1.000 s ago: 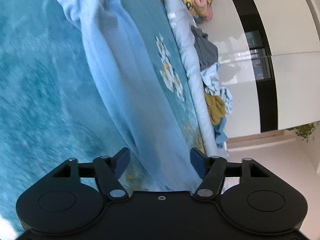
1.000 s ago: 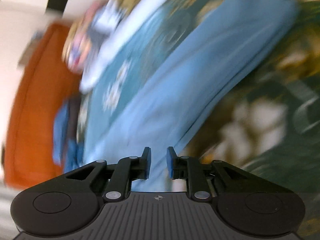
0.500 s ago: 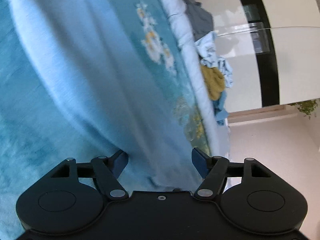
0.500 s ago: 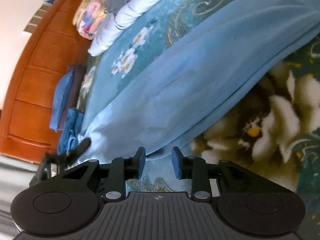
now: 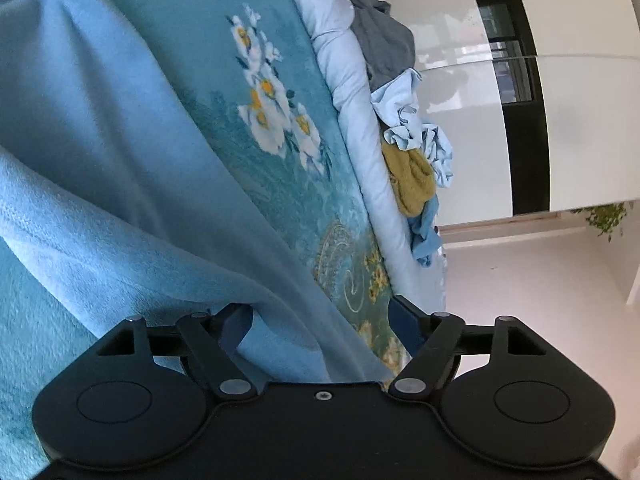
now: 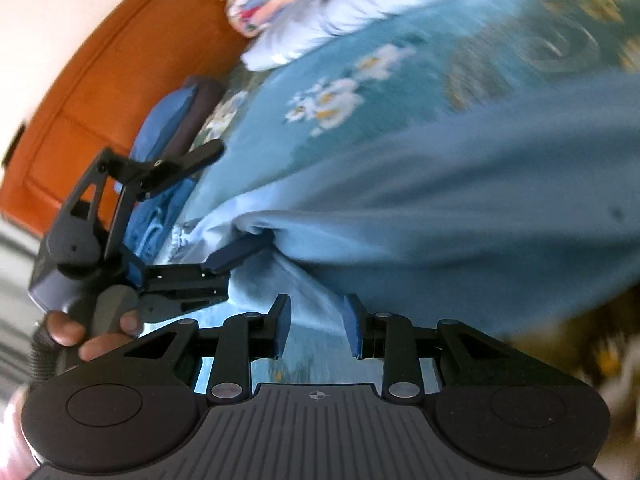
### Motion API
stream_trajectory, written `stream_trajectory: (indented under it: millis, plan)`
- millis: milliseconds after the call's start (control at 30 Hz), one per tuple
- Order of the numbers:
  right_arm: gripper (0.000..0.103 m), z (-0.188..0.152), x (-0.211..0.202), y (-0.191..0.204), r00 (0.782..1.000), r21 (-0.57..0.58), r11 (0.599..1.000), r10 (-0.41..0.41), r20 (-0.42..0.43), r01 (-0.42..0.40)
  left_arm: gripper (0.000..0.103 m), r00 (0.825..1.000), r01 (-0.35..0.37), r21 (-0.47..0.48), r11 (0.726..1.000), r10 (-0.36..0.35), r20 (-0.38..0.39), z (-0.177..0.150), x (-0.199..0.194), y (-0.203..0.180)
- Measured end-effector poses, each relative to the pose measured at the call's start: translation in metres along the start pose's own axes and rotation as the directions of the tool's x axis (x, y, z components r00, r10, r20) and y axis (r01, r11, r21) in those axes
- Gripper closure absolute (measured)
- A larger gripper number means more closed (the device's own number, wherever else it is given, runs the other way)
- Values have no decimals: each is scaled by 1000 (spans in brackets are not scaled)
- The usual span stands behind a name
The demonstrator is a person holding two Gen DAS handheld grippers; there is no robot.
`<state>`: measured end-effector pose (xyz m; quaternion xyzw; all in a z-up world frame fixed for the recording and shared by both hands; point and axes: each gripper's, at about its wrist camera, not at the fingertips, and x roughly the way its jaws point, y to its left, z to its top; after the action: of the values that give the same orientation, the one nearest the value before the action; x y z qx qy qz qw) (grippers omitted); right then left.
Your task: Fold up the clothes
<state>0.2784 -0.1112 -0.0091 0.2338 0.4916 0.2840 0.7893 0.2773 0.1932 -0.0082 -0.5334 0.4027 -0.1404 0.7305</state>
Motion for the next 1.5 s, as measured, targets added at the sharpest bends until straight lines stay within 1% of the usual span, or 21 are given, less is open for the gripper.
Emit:
stream_trajectory:
  millis: [33,133,200,267,300,367,400,467,567,633,667,700,767,833,933,1067,1200,1400,1500]
  plan:
    - [77,4,5,4,1000,-25,1000,1,-3,-1,31,1000,9,-8,1000,-9,-9,2,-1,0]
    - [77,13,22,13,999,-74,997,11,-32,-13,30,998,10,21,1000,-9,-62,7,-7,-6]
    - [77,18,37,16,998,-95,995,24,-53,-29,30,997,22,48,999,-18,-76,10,-13,-9]
    - [76,21,49,17,996,-105,993,44,-75,-52,30,999,27,72,997,-24,-41,12,-23,-9]
    - [76,22,55,18,995,-103,993,51,-87,-60,29,998,54,73,996,-52,-37,15,-29,-8]
    - [76,23,62,21,993,-111,991,62,-100,-74,29,993,114,36,993,-112,-44,21,-36,-4]
    - [76,23,64,23,993,-122,989,70,-100,-82,28,991,134,29,991,-133,-26,24,-43,-3]
    - [76,25,67,28,991,-149,984,80,-104,-95,24,989,146,30,989,-146,21,29,-57,1]
    - [76,29,75,35,993,-196,978,56,-107,-77,24,980,183,-23,983,-181,84,31,-76,18]
    - [77,31,78,36,994,-210,975,52,-99,-72,24,977,182,-45,982,-176,120,28,-87,29]
    - [77,32,78,37,993,-206,975,62,-102,-82,24,978,174,-50,983,-167,127,27,-90,33]
    - [83,32,78,37,992,-202,975,75,-105,-95,24,978,169,-63,984,-160,133,24,-93,38]
    - [90,29,77,40,989,-211,972,81,-120,-106,24,977,176,-88,980,-163,140,21,-97,47]
    - [93,24,73,42,986,-206,970,102,-131,-128,24,975,177,-105,979,-160,154,18,-100,53]
    - [95,17,58,44,980,-199,964,150,-130,-174,24,970,195,-123,973,-173,173,13,-107,59]
    - [95,2,39,49,967,-202,951,204,-150,-232,24,965,208,-141,968,-179,193,5,-115,67]
    - [95,-15,31,54,966,-239,944,186,-178,-226,24,964,205,-158,966,-172,202,-4,-121,74]
    - [96,-25,38,52,963,-222,953,158,-217,-206,24,965,192,-179,965,-153,213,-14,-130,82]
    - [96,-29,44,52,963,-225,956,132,-237,-187,24,968,159,-183,970,-117,224,-16,-133,85]
